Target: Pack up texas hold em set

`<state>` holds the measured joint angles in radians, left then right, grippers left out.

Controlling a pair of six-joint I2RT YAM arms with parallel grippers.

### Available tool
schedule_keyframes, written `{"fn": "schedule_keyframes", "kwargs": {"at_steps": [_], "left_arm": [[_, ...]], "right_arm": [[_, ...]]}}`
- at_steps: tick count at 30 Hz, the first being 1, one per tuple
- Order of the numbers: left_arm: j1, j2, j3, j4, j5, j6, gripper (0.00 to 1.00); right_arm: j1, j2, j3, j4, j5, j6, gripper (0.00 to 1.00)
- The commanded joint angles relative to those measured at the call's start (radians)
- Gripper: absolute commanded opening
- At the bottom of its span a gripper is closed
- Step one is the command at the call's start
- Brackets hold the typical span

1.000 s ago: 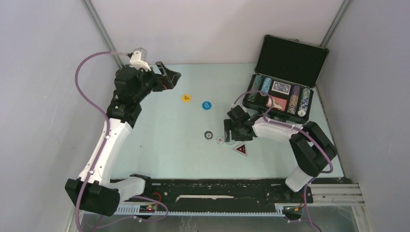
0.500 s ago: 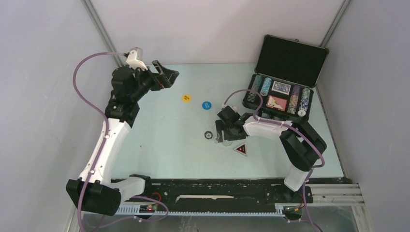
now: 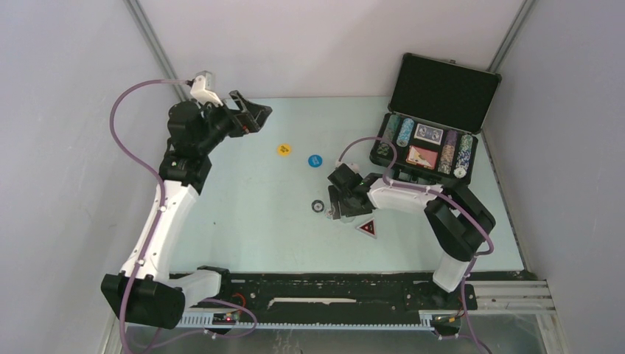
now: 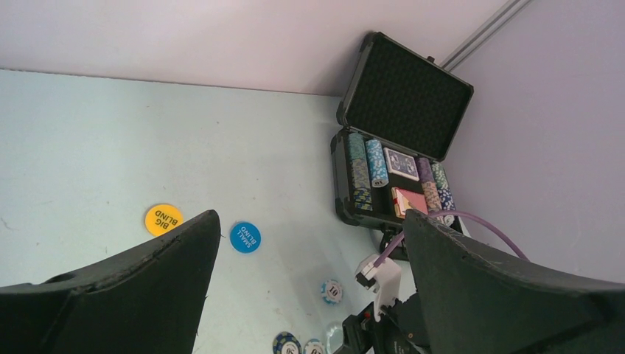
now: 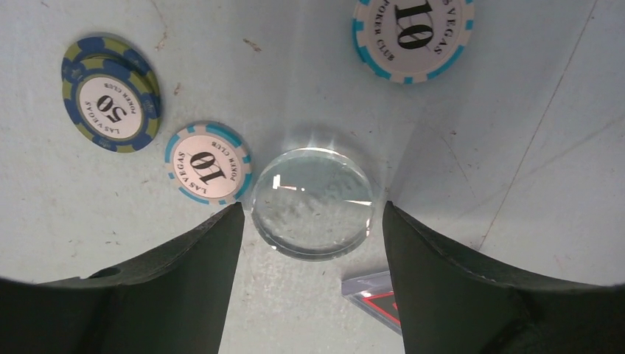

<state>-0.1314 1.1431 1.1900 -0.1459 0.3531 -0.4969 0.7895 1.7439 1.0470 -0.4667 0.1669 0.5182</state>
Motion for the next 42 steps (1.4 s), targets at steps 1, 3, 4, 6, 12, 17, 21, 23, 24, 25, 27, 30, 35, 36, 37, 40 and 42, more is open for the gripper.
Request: {"fn": "schedule_keyframes", "kwargs": {"at_steps": [1, 3, 4, 6, 12, 17, 21, 23, 24, 25, 27, 30, 35, 36, 37, 40, 42], "left_arm": [[0.009, -0.003, -0.03, 0.038, 0.026, -0.011, 1.0], [0.01, -0.002, -0.03, 0.039, 0.027, -0.011, 1.0], [0.01, -0.002, -0.03, 0.039, 0.027, -0.013, 1.0], [0.009, -0.001, -0.03, 0.039, 0.029, -0.014, 1.0], [0.01, 0.001, -0.03, 0.04, 0.032, -0.014, 1.0], [0.016, -0.002, -0.029, 0.041, 0.037, -0.016, 1.0], [0.019, 0.001, -0.03, 0.042, 0.039, -0.018, 1.0], [0.02, 0.002, -0.03, 0.042, 0.041, -0.021, 1.0], [0.02, 0.003, -0.03, 0.044, 0.042, -0.021, 1.0], [0.021, 0.002, -0.03, 0.043, 0.041, -0.023, 1.0], [0.02, 0.002, -0.032, 0.045, 0.045, -0.024, 1.0], [0.019, -0.003, -0.033, 0.046, 0.049, -0.031, 1.0], [0.007, -0.016, -0.038, 0.057, 0.055, -0.036, 1.0], [0.006, -0.016, -0.039, 0.057, 0.055, -0.036, 1.0], [0.003, -0.015, -0.038, 0.057, 0.056, -0.037, 1.0], [0.002, -0.014, -0.038, 0.06, 0.065, -0.044, 1.0], [0.0, -0.016, -0.04, 0.063, 0.07, -0.046, 1.0]], "right_arm": [[0.027, 0.023, 0.055, -0.037, 0.055, -0.006, 0.78], [0.028, 0.025, 0.055, -0.038, 0.063, -0.007, 0.77], [0.029, 0.027, 0.056, -0.038, 0.07, -0.007, 0.76], [0.028, 0.029, 0.056, -0.035, 0.081, -0.011, 0.74], [0.025, 0.035, 0.072, -0.044, 0.093, -0.02, 0.69], [0.025, 0.025, 0.072, -0.029, 0.095, -0.034, 0.65], [0.027, 0.011, 0.072, -0.024, 0.093, -0.037, 0.58], [0.028, -0.002, 0.072, -0.029, 0.095, -0.037, 0.55], [0.028, -0.014, 0.072, -0.036, 0.104, -0.038, 0.54], [0.029, -0.027, 0.071, -0.044, 0.11, -0.037, 0.53], [0.028, -0.065, 0.072, -0.06, 0.128, -0.041, 0.52], [0.02, -0.127, 0.073, -0.078, 0.149, -0.051, 0.51], [-0.051, -0.231, 0.073, -0.087, 0.158, -0.08, 0.46], [-0.081, -0.248, 0.072, -0.085, 0.161, -0.091, 0.46], [-0.132, -0.263, 0.072, -0.079, 0.146, -0.1, 0.46], [-0.285, -0.296, 0.091, -0.063, 0.059, -0.114, 0.46], [-0.384, -0.288, 0.127, -0.065, 0.028, -0.12, 0.46]]}}
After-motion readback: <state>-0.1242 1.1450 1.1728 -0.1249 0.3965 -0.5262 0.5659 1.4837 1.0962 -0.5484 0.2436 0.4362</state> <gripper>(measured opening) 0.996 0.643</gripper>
